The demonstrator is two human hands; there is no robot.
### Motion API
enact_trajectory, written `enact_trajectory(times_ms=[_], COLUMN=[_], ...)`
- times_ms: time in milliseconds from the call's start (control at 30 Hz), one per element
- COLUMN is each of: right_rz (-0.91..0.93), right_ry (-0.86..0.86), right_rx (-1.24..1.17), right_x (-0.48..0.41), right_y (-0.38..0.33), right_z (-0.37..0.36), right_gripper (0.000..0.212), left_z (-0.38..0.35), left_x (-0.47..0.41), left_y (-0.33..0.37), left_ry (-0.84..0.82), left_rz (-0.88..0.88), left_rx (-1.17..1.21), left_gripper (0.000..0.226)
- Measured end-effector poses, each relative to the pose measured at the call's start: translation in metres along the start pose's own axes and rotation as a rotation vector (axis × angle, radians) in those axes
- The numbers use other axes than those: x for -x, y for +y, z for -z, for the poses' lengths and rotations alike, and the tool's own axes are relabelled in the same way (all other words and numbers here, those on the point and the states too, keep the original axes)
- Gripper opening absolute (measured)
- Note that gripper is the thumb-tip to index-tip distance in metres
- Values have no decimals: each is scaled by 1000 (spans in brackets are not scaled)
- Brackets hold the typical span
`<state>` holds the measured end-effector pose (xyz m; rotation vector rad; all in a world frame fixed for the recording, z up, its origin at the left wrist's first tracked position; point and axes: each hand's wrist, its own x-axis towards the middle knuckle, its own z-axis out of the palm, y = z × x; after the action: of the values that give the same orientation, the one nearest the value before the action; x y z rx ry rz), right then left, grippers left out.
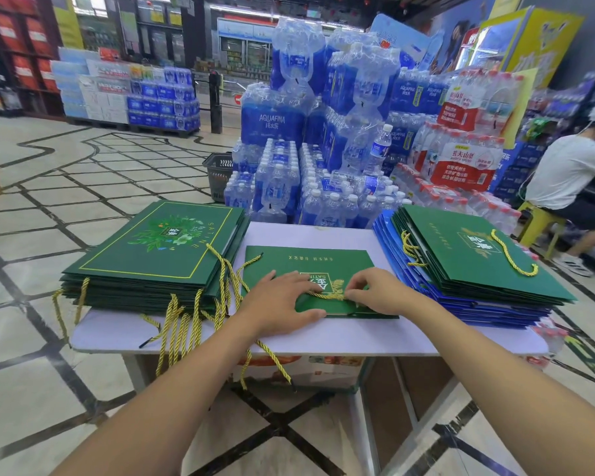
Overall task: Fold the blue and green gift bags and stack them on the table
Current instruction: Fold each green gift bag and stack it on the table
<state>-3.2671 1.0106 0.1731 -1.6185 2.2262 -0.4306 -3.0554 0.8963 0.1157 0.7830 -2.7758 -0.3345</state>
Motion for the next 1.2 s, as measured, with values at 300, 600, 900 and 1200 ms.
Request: enact_trajectory(times_ms=[300, 600, 900, 1200], right_rz=[-87, 137, 133, -52], right_ry=[89, 3, 84, 200], right_rx=[-116, 29, 171, 171], right_x=[-18, -45, -80, -88], right_y=[17, -7, -4, -3], right_z=[-9, -14, -16, -22], right_gripper=[16, 22, 9, 13], left_z=[0, -4, -4, -4], left_x=[-2, -3, -5, -5], left_y=[0, 1, 0, 1], left_ry=[-16, 6, -93, -112], left_rz=[0, 59, 73, 63], left_rx=[-30, -91, -154, -182], left_gripper=[52, 87, 70, 63])
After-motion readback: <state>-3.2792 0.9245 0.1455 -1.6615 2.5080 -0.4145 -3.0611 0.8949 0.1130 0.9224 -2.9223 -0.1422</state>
